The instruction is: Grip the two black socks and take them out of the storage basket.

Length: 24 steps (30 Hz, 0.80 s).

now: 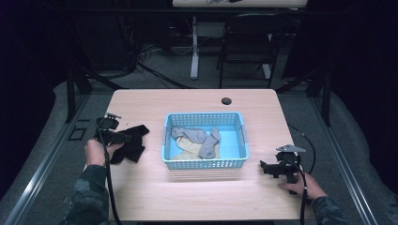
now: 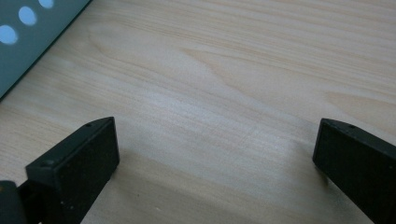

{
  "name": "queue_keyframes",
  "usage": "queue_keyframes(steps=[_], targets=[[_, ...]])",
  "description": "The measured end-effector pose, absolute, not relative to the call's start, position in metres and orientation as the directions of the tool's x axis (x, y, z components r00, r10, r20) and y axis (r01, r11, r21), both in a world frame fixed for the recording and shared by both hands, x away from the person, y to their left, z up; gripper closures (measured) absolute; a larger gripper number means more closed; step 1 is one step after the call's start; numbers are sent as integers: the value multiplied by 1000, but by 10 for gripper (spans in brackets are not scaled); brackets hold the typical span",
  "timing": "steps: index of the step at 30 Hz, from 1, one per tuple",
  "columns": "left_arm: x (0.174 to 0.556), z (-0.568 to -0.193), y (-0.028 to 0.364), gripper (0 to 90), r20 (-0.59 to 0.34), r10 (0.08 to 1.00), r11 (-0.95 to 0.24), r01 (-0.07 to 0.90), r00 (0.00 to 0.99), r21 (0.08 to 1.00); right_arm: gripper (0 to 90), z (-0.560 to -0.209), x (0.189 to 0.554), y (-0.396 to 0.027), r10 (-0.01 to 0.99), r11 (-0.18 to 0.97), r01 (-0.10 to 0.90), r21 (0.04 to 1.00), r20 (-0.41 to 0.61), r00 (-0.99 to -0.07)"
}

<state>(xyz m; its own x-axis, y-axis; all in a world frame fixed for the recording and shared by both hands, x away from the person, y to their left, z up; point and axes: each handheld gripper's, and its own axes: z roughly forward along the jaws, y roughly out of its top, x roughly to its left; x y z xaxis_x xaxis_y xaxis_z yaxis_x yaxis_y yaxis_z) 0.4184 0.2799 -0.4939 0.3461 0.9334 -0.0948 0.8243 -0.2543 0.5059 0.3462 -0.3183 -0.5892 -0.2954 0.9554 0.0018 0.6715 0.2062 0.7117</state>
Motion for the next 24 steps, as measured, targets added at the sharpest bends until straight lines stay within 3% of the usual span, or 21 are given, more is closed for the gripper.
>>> queue_keyframes(steps=[3,7,16,24], targets=[[411,-495,284,331,-100,939,-234,825,329,515,0,-589,346,-318,955,207,672,711,1,-295],[397,-493,290,160,-96,945,-214,810,314,546,0,-589,346,-318,955,205,671,713,5,-298],[354,-511,299,9,-137,953,-144,804,269,577,0,-589,346,-318,955,206,671,712,3,-296],[338,-533,309,0,-113,970,-118,820,217,560,0,-589,346,-318,955,207,671,712,4,-298]])
